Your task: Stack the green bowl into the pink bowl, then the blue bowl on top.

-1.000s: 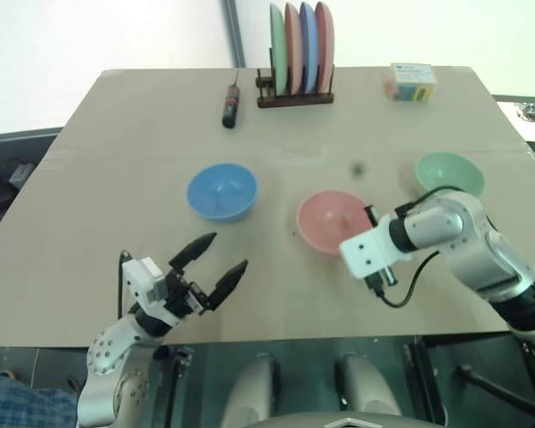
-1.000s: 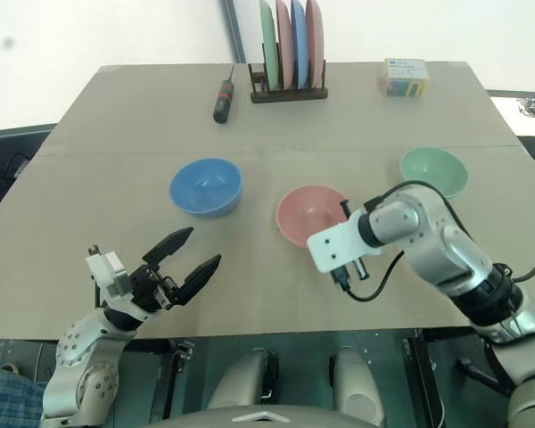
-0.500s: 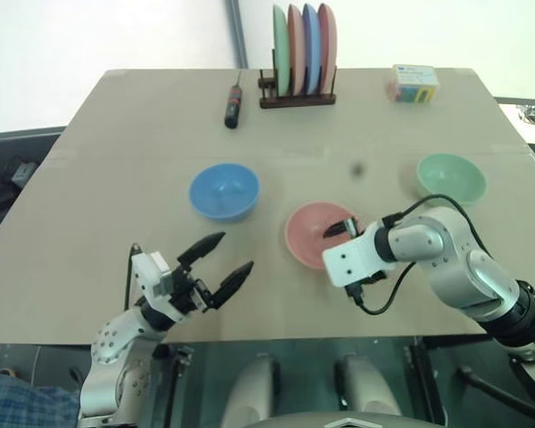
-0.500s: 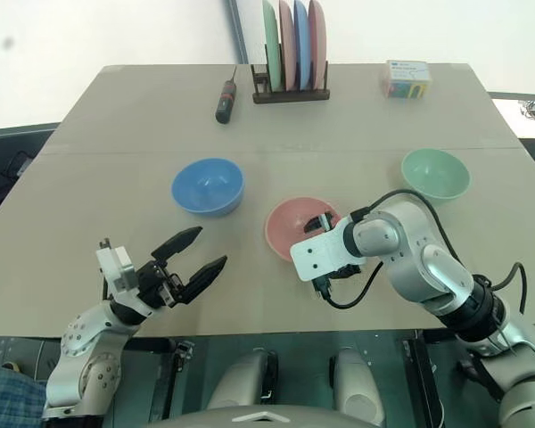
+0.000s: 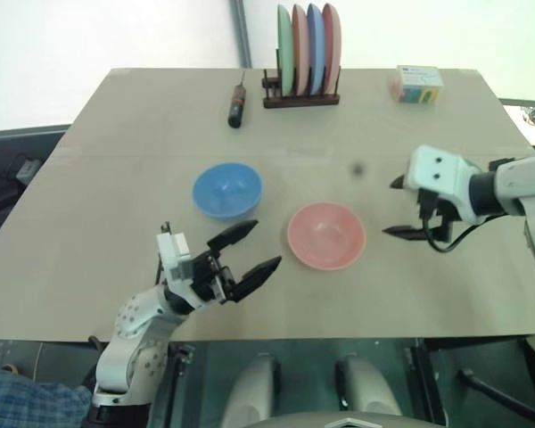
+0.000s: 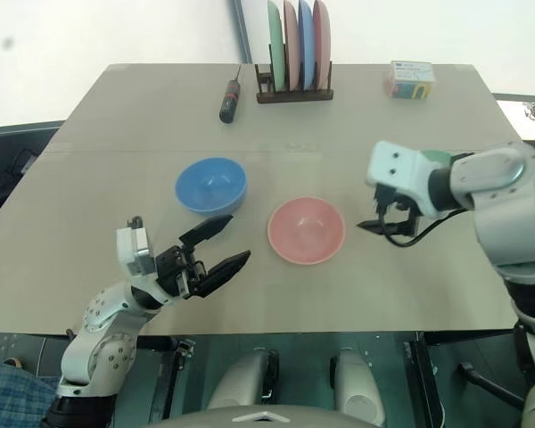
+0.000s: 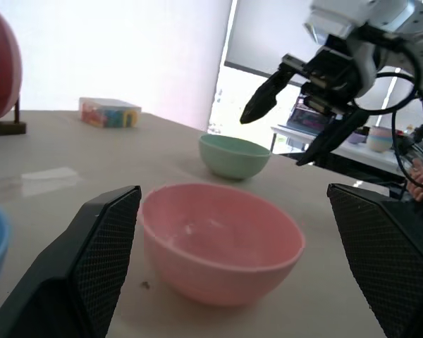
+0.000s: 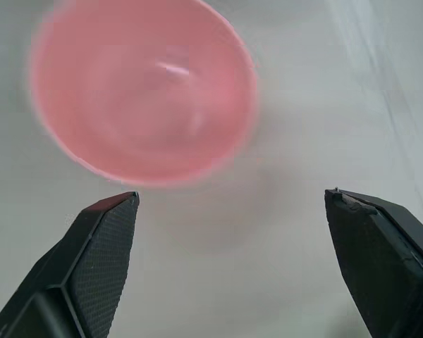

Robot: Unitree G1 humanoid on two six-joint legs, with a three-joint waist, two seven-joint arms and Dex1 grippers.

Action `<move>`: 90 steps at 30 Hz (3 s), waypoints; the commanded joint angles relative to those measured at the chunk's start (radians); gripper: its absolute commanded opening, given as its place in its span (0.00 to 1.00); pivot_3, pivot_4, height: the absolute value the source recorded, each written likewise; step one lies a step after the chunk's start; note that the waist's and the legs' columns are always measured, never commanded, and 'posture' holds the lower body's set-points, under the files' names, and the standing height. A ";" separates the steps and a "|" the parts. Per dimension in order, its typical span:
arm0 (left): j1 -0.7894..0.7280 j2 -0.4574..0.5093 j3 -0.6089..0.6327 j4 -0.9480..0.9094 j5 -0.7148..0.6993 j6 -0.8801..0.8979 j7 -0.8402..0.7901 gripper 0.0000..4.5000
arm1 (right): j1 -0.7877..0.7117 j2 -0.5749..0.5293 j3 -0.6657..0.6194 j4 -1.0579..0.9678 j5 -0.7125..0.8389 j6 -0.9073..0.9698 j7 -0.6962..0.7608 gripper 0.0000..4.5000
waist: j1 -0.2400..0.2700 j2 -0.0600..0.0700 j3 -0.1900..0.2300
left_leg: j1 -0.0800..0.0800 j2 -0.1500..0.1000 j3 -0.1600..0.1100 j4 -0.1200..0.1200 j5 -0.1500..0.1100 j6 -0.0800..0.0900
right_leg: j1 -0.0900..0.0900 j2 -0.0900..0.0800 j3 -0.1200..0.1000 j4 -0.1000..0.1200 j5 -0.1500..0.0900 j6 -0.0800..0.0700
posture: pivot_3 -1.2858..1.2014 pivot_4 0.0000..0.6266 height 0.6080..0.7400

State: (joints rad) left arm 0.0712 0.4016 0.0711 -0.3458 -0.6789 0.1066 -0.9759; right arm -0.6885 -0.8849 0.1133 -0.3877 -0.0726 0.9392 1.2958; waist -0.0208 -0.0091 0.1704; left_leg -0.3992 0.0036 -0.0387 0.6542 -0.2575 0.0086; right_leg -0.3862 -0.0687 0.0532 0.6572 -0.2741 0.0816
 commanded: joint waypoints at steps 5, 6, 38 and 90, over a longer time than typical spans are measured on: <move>-0.066 -0.008 -0.021 -0.037 -0.023 0.023 0.002 1.00 | -0.051 0.006 -0.064 0.370 0.012 -0.090 -0.219 0.98 | 0.003 0.000 0.000 | 0.000 -0.001 0.001 0.000 0.000 0.000 | 0.000 0.000 0.001 0.000 0.000 0.000 | 0.52 0.24 1.00; -0.069 -0.008 -0.023 -0.038 -0.023 0.024 0.002 1.00 | -0.057 0.013 -0.057 0.423 0.012 -0.113 -0.238 0.98 | 0.004 0.000 0.000 | -0.001 -0.001 0.001 0.000 0.000 0.000 | 0.000 0.000 0.001 0.000 0.000 0.000 | 0.52 0.24 1.00; -0.051 0.050 0.014 -0.031 -0.027 0.031 -0.001 1.00 | -0.015 -0.018 0.262 -0.176 -0.054 -0.495 -0.027 0.01 | 0.005 0.003 0.002 | -0.002 0.002 0.000 0.001 0.000 0.000 | -0.003 0.002 0.001 0.001 0.000 0.000 | 0.52 0.24 1.00; -0.597 0.395 -0.224 0.471 0.516 0.198 -0.013 1.00 | 0.211 0.028 -0.590 -0.264 0.943 0.134 -0.300 0.99 | 0.007 -0.003 0.007 | -0.003 0.001 0.001 0.003 0.000 0.000 | 0.001 0.004 -0.003 0.001 0.000 0.000 | 0.52 0.24 1.00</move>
State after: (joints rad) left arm -0.5094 0.8019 -0.1488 0.1185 -0.1749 0.3254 -0.9711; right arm -0.4783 -0.8402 -0.4572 -0.6220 0.8442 1.0989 1.0154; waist -0.0134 -0.0123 0.1769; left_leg -0.4021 0.0043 -0.0378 0.6575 -0.2574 0.0088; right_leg -0.3852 -0.0652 0.0504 0.6584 -0.2741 0.0819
